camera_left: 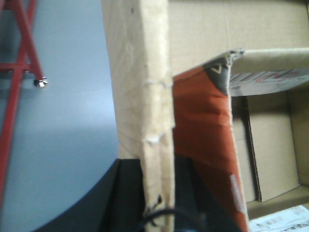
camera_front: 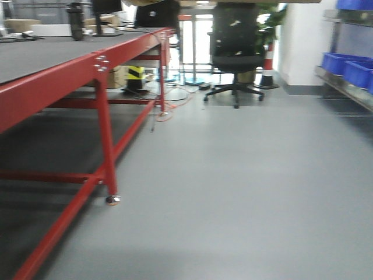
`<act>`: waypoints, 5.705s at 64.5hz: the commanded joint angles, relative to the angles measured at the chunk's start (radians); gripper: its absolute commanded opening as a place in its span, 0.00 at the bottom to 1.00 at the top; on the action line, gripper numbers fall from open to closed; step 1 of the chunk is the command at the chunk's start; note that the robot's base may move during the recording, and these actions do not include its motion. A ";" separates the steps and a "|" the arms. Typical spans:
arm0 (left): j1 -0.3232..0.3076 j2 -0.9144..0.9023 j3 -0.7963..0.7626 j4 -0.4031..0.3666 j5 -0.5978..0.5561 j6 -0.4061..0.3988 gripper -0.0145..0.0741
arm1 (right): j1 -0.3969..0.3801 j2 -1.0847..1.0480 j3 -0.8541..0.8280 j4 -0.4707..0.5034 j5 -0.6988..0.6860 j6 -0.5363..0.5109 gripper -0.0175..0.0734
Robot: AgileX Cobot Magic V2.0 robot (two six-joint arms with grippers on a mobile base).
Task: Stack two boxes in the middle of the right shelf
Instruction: 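Hold the boxes with both grippers while driving away from the table, then carry the boxes with both grippers toward the steel shelf with blue bins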
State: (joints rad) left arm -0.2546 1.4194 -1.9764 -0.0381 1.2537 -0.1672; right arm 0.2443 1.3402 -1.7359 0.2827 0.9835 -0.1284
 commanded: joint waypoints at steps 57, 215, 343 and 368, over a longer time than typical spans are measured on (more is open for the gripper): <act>0.009 -0.013 -0.011 0.025 -0.046 0.000 0.04 | -0.011 -0.013 -0.015 -0.020 -0.042 -0.011 0.02; 0.009 -0.011 -0.011 0.026 -0.049 0.000 0.04 | -0.011 -0.013 -0.015 -0.020 -0.042 -0.011 0.02; 0.009 -0.001 -0.011 0.048 -0.049 0.000 0.04 | -0.011 0.037 -0.015 -0.020 -0.050 -0.011 0.02; 0.009 -0.001 -0.011 0.048 -0.049 0.000 0.04 | -0.011 0.037 -0.015 -0.020 -0.050 -0.011 0.02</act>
State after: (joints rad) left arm -0.2546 1.4337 -1.9764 -0.0110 1.2519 -0.1672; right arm 0.2443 1.3832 -1.7359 0.2924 0.9663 -0.1302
